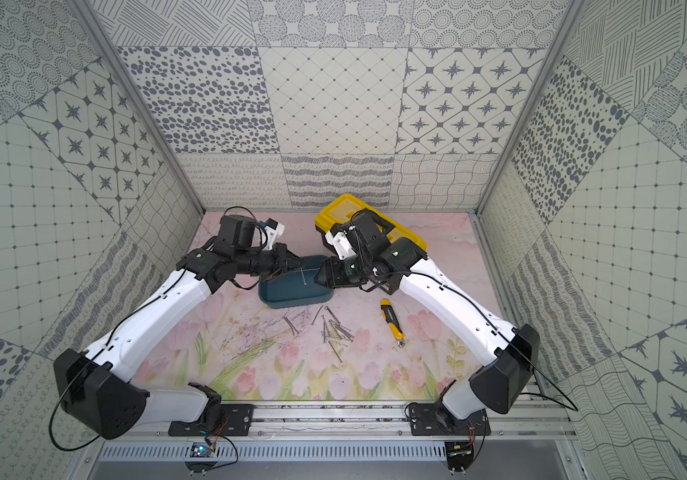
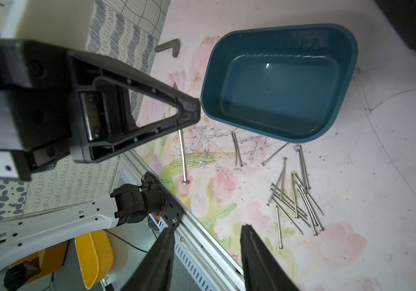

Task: Put the nails on the desktop into the storage box
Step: Place the nail in the storage box.

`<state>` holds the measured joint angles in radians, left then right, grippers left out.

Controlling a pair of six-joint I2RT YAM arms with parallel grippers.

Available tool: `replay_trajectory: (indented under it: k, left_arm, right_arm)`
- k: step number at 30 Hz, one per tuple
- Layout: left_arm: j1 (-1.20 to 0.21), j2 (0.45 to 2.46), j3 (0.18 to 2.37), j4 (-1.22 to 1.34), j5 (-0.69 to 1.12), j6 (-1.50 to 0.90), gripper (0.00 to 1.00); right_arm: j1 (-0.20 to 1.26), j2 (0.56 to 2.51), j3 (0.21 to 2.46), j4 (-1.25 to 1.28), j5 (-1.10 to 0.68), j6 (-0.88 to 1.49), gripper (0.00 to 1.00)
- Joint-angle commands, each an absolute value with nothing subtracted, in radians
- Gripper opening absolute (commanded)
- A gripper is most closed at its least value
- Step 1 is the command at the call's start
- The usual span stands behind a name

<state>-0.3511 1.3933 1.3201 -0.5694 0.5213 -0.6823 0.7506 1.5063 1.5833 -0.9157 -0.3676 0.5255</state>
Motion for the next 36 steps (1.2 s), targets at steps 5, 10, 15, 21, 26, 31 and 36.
replay_trajectory:
  k: [5,10,15,21,26,31,36]
  left_arm:
    - [-0.309,1.555,1.462,-0.879,0.243,-0.426,0.0]
    - [-0.277,1.64,1.499,-0.905,0.183,-0.381,0.0]
    - [-0.245,1.723,1.524,-0.908,0.16,-0.345,0.0]
    - [-0.22,1.814,1.55,-0.916,0.14,-0.309,0.0]
    - [-0.209,1.866,1.529,-0.889,0.125,-0.294,0.0]
    - [-0.197,1.915,1.528,-0.854,0.11,-0.287,0.0]
    - [-0.195,1.96,1.545,-0.847,0.097,-0.277,0.0]
  right_arm:
    - [0.756,1.511,1.622,-0.969,-0.277,0.461,0.49]
    - [0.781,1.497,1.606,-0.965,-0.18,0.398,0.49]
    - [0.834,1.464,1.542,-0.891,-0.078,0.298,0.52]
    - [0.864,1.376,1.433,-0.737,-0.034,0.239,0.62]
    - [0.871,1.331,1.387,-0.692,0.002,0.197,0.72]
    - [0.873,1.319,1.382,-0.693,0.02,0.185,0.78]
    - [0.875,1.303,1.381,-0.698,0.034,0.186,0.83]
